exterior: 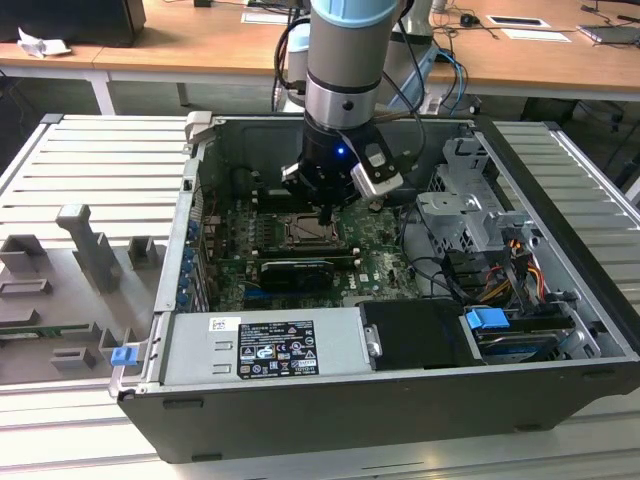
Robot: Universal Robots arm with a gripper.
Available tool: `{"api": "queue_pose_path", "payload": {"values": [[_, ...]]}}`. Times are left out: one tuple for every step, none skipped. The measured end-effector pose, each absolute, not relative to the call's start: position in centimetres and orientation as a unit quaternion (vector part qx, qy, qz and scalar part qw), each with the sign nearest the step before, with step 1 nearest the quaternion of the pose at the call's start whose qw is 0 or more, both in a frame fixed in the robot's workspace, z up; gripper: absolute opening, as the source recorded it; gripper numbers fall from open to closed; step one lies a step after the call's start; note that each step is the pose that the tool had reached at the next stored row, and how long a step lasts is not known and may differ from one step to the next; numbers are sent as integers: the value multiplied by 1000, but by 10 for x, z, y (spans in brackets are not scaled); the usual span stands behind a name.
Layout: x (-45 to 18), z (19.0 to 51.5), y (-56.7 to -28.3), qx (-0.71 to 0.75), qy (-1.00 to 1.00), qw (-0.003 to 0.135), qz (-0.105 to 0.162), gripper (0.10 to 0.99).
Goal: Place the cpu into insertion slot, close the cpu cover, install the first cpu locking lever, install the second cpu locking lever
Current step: 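Install the second cpu locking lever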
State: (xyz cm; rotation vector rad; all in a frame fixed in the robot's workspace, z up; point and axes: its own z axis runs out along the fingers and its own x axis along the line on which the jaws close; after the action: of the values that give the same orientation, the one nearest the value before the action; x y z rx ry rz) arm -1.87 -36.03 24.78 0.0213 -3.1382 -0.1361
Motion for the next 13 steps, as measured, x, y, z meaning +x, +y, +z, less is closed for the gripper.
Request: {"api": "queue_pose_path", "payload": {"values": [[-19, 247, -361, 7, -999, 0, -47, 106], [-19, 247, -364, 7, -999, 0, -52, 106], [-19, 246, -367, 7, -998, 0, -54, 106], [-20, 246, -369, 7, -998, 0, -55, 106], [-20, 245, -371, 7, -998, 0, -55, 106], [-20, 245, -372, 7, -998, 0, -55, 106], [-21, 244, -374, 7, -998, 0, -55, 106], [-22, 244, -375, 7, -998, 0, -55, 106], [-22, 244, -376, 7, -998, 0, -55, 106], [-23, 243, -377, 7, -998, 0, -55, 106], [-25, 243, -378, 7, -998, 0, -55, 106], [-29, 242, -378, 7, -998, 0, -55, 106], [-33, 242, -378, 7, -998, 0, -55, 106]]}}
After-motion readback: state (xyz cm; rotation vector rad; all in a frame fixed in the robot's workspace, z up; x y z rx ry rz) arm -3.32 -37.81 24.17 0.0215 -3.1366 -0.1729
